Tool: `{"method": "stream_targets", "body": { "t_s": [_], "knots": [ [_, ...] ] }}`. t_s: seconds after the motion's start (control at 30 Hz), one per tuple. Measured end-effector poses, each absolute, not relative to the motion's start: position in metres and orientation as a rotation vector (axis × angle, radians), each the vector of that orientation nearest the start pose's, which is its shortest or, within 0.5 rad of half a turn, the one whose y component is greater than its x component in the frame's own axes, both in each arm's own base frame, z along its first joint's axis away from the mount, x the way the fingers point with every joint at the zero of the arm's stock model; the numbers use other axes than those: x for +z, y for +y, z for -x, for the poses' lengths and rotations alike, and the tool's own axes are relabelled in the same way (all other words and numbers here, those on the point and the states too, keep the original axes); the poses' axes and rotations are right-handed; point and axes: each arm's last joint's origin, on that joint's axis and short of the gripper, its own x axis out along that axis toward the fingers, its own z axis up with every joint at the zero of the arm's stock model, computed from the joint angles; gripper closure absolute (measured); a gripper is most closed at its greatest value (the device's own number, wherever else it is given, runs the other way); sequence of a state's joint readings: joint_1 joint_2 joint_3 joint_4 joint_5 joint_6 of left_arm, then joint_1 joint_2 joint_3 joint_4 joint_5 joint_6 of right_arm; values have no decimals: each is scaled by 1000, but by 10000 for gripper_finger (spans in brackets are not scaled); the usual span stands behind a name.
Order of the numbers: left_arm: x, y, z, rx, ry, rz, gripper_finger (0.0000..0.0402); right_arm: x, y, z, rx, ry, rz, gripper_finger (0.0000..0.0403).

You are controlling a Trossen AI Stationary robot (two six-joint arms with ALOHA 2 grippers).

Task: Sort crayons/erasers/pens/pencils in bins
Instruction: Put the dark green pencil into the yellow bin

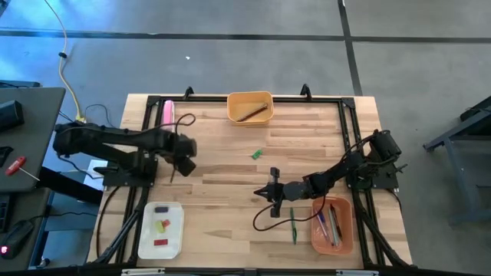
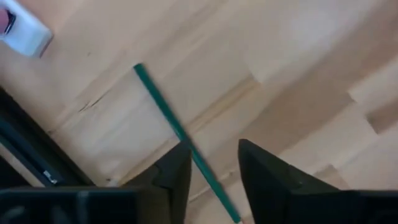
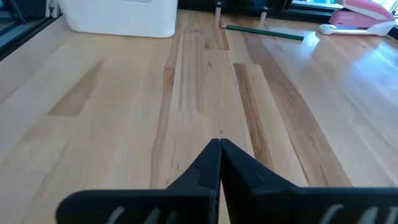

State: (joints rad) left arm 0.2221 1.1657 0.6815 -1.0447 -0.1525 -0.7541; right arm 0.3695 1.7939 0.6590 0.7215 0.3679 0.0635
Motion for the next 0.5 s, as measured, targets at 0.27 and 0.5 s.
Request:
{"method": "stream_targets", "body": {
  "t_s": [0.27, 0.5],
  "knots": [
    [170, 75, -163, 935, 1411, 774, 239, 125, 109, -304, -6, 392, 76, 403],
    [149, 99, -163, 980, 1491, 802, 246, 124, 112, -302, 5, 404, 90, 403]
  ]
}}
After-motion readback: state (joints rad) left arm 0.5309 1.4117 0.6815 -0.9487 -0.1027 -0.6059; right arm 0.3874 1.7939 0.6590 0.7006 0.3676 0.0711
